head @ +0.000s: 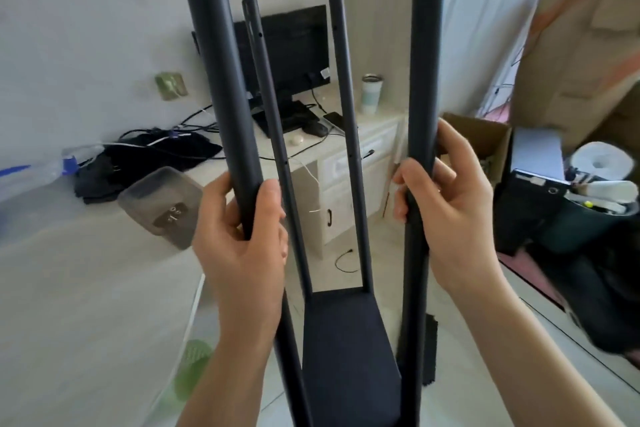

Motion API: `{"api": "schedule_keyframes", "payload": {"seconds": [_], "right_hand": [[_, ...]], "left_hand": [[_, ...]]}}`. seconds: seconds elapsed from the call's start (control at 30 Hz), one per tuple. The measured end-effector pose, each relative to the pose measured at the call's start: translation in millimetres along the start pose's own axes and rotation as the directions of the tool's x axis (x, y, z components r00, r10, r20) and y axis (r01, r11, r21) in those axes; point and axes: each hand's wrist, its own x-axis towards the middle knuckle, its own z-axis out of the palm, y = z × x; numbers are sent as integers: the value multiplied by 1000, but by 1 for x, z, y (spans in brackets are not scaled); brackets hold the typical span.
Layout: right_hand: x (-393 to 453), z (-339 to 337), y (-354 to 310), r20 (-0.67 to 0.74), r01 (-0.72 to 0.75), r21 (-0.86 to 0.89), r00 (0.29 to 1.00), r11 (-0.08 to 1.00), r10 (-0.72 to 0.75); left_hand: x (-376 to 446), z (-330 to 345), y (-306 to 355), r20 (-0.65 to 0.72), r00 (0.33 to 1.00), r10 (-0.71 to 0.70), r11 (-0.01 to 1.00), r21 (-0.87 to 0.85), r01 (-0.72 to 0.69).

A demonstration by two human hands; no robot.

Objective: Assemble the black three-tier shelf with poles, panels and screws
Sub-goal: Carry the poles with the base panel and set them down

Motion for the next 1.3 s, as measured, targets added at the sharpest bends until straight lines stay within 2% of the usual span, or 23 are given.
{"api": "schedule_keyframes", "payload": {"seconds": [0.3,0.4,0.53,0.63,0.77,0.93,1.07,1.17,1.3], "right_hand": [[-4,-149,3,-165,-177,-115,974,977,157],[-7,-191,6,-240,-269,-173,945,947,224],[-11,-240,18,-319,-418,-252,887,873,333],[-13,-277,30,-395,-515,-264,829,816,395],[-13,-324,47,-512,-609,-274,748,744,423],[-31,-371,72,-644,-736,-271,617,620,452],[-61,-400,85,-728,-806,-229,515,546,453],[-85,-426,89,-774,-827,-178,452,533,443],[-120,-460,94,-770,-852,-121,404,509,493]], "left_hand": [[-67,124,-57,223,967,-127,987,-68,145],[-87,160,-81,325,928,-183,973,-77,219],[-106,205,-113,486,846,-219,967,-6,254],[-113,236,-135,621,747,-238,964,58,259],[-115,275,-165,786,536,-309,946,198,255],[-137,318,-193,855,269,-444,888,379,260],[-166,346,-205,874,81,-480,860,450,242],[-192,362,-214,869,-13,-495,849,487,205],[-230,386,-221,857,-47,-513,847,514,134]]}}
